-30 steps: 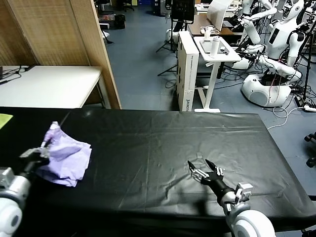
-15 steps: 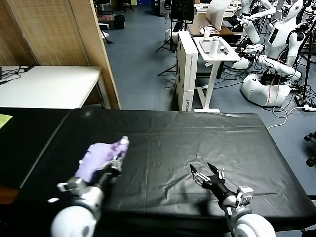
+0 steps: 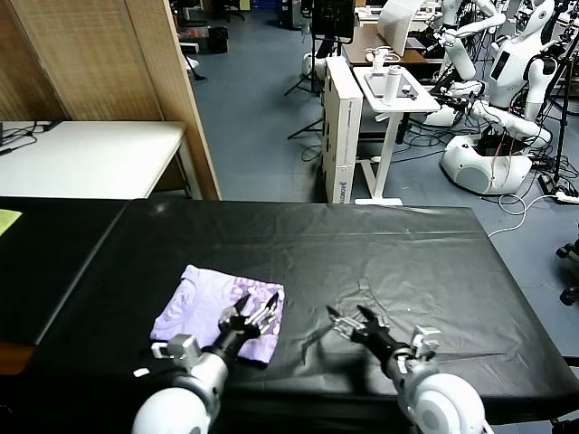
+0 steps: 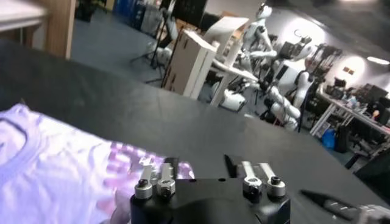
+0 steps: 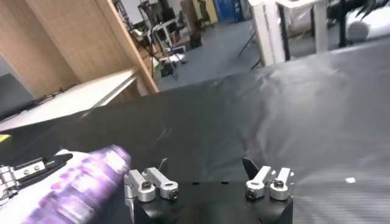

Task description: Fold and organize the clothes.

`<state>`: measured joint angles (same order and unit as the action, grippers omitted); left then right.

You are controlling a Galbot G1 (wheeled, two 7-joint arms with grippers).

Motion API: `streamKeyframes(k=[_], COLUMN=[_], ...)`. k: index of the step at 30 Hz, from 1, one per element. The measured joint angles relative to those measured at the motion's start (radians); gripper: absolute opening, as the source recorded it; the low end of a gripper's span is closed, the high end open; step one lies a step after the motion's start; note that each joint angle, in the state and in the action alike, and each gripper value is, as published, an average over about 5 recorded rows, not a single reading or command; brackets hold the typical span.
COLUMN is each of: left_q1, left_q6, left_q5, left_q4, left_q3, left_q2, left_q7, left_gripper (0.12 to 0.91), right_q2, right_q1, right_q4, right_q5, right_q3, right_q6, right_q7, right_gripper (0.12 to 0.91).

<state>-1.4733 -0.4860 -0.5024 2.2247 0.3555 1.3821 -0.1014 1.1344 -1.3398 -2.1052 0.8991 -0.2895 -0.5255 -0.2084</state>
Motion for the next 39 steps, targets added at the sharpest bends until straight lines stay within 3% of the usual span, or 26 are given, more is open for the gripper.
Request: streamKeyframes(k=[3, 10, 16, 19, 27, 30, 39], left_q1=[-0.003, -0.028, -0.034, -0.035, -0.043, -0.047, -0.048], left_q6=[0.014, 0.021, 0.020, 0.021, 0.031, 0.034, 0.041], left_q5=[0.000, 0.017, 0.027, 0.027, 0.026, 0.026, 0.030], left_q4=[0.027, 0.047, 0.043, 0.044, 0.047, 0.047, 0.034], left_q3=[0.032, 0.078, 0.096, 0.107, 0.129, 0.134, 0.135], left_q2=[-0.029, -0.051, -0.043, -0.043, -0.043, -0.043, -0.044], left_q7=[-0.004, -0.007, -0.005, -0.003, 0.004, 0.004, 0.006], left_gripper=[0.899, 0.907, 0.907, 0.907, 0.907, 0.907, 0.907], right_q2=[0.020, 0.085, 0.120, 0.125, 0.116, 0.099, -0.020], right_q1=[0.057, 0.168, 0.196, 0.197, 0.204, 0.210, 0.261], right_q4=[0.024, 0.106, 0.155, 0.169, 0.176, 0.173, 0.197], right_q5=[0.021, 0.045, 0.056, 0.056, 0.042, 0.023, -0.064], right_q3=[0.065, 0.206, 0.265, 0.274, 0.266, 0.250, 0.172], right_q6=[-0.008, -0.010, -0.008, -0.007, -0.004, -0.007, -0.069], right_q7=[-0.014, -0.031, -0.039, -0.039, -0.038, -0.038, 0.000], right_gripper=[0.907, 0.907, 0.887, 0.778, 0.281, 0.161, 0.143])
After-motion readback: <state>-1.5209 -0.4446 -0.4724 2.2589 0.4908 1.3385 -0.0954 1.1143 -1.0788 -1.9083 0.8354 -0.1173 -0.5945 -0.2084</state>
